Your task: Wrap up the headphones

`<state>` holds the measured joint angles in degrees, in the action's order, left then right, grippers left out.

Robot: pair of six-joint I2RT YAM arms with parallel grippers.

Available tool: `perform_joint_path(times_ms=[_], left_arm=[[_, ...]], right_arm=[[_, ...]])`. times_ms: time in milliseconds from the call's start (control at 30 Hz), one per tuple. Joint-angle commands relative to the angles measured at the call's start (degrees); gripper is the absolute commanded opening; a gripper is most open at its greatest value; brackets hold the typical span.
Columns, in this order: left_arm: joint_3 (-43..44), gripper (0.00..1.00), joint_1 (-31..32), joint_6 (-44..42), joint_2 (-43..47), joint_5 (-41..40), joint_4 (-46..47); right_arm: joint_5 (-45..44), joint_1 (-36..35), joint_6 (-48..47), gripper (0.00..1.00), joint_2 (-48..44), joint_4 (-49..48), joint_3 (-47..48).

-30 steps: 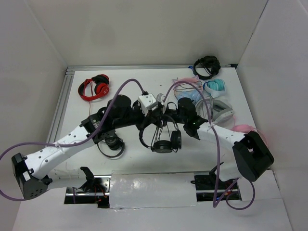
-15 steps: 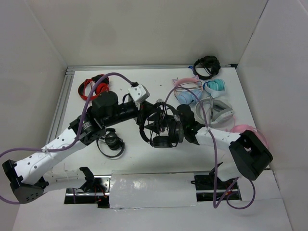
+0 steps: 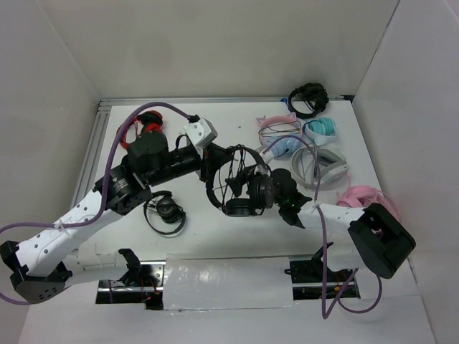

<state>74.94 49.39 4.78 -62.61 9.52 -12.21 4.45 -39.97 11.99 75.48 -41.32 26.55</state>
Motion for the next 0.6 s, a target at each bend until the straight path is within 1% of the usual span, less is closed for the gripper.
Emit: perform_joint_path(times_ms=[0, 33, 100, 133, 167, 200, 233, 267, 300, 333, 367, 400, 433, 500, 567], left_arm=[[3.55, 0.00, 0.36, 1.03, 1.18, -0.11, 1.66], [3.72, 0.00, 0.36, 1.11, 1.09, -0.29, 1.49], [4.08, 0.00, 0.36, 1.29, 0.56, -0.38, 0.87], [4.16, 0.00, 0.36, 1.46, 0.47, -0.64, 0.61], [4.25, 0.00, 0.36, 1.46, 0.04, -1.16, 0.61], [4.43, 0.00, 0.27, 1.38, -0.23, -1.34, 0.52], [4.60, 0.00, 0.36, 1.38, -0.58, -2.21, 0.43], [5.39, 0.00, 0.27, 1.46, -1.28, -2.57, -0.01], [5.66, 0.00, 0.19, 1.55, -1.55, -2.92, -0.10], [5.92, 0.00, 0.27, 1.64, -2.07, -3.10, -0.18], [6.18, 0.00, 0.19, 1.64, -2.51, -3.10, -0.36], [6.88, 0.00, 0.27, 1.64, -2.60, -3.10, -0.71], [7.24, 0.00, 0.27, 1.73, -3.04, -2.75, -0.89], [7.85, 0.00, 0.27, 1.90, -3.31, -2.93, -1.24], [8.03, 0.00, 0.45, 2.08, -3.57, -2.75, -1.33]], right_arm=[[-13.05, 0.41, 4.79, 0.95, -5.24, -2.02, -0.44], [-13.84, 1.28, 4.89, 1.00, -6.13, -1.40, -1.05], [-12.63, 2.17, 4.80, 1.00, -8.76, -1.74, -2.28], [-10.10, 2.52, 4.45, 1.00, -9.47, -3.05, -5.07], [-9.20, 2.79, 3.92, 1.00, -10.52, -4.80, -6.93], [-8.24, 2.96, 3.57, 1.00, -12.79, -8.56, -8.95], [-7.27, 2.79, 2.18, 1.00, -14.12, -10.86, -12.97], [-5.52, 2.87, 1.90, 1.00, -17.27, -14.19, -14.84], [-5.07, 2.79, 1.90, 1.00, -19.04, -15.01, -16.51], [-4.72, 2.79, 1.12, 1.00, -21.06, -15.45, -19.05], [-1.67, 2.70, 0.41, 1.00, -22.91, -15.46, -19.94], [-0.42, 2.35, -0.20, 1.00, -26.75, -13.72, -21.26], [1.68, 2.17, -2.56, 1.00, -28.62, -12.57, -21.88], [3.54, 0.86, -3.19, 1.00, -33.88, -9.32, -23.46], [3.90, -0.80, -3.55, 1.00, -37.06, -11.04, -26.35]])
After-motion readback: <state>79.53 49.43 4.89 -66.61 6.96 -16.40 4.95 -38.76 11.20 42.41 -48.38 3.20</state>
